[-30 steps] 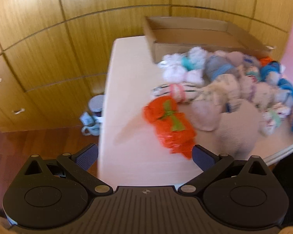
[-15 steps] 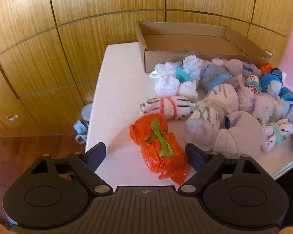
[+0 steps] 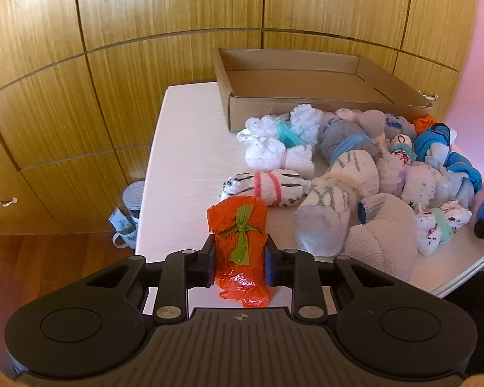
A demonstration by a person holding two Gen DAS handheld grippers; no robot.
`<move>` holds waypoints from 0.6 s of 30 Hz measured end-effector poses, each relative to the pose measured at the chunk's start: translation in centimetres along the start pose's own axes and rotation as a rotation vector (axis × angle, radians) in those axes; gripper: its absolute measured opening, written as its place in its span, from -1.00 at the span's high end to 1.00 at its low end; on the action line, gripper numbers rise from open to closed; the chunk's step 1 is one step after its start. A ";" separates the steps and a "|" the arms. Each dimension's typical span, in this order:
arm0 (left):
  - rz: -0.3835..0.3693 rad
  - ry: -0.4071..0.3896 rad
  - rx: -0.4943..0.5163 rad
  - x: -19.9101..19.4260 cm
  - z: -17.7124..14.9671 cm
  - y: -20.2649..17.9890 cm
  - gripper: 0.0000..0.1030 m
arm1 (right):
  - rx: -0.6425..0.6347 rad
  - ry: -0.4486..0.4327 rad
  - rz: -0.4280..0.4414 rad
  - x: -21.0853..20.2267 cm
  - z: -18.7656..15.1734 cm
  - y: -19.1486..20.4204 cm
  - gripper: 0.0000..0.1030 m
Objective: Organize objects
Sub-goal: 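Grasp the orange wrapped bundle with left tool while right tool grasps pink fluffy toy, then carry both items into the cardboard box and open both tools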
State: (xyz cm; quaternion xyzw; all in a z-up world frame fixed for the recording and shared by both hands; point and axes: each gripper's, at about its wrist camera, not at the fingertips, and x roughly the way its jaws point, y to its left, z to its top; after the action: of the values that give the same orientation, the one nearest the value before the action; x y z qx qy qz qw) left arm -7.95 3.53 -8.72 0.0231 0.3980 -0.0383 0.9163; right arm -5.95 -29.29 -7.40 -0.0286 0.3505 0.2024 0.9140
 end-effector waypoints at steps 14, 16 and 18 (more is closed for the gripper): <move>-0.008 -0.046 0.026 -3.4 3.0 1.0 0.37 | -0.046 -0.095 0.009 -3.4 3.4 -0.9 0.00; -0.023 -0.049 0.019 -3.8 3.8 1.2 0.37 | -0.050 -0.108 0.015 -3.8 4.1 -1.1 0.00; -0.015 -0.054 0.036 -4.0 5.2 1.1 0.37 | -0.057 -0.124 0.027 -4.3 5.4 -1.2 0.00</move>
State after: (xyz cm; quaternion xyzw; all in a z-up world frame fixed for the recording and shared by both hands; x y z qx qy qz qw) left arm -6.83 4.51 -2.25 0.0355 0.3727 -0.0531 0.9258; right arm -5.00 -30.81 -0.58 -0.0374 0.2877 0.2261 0.9299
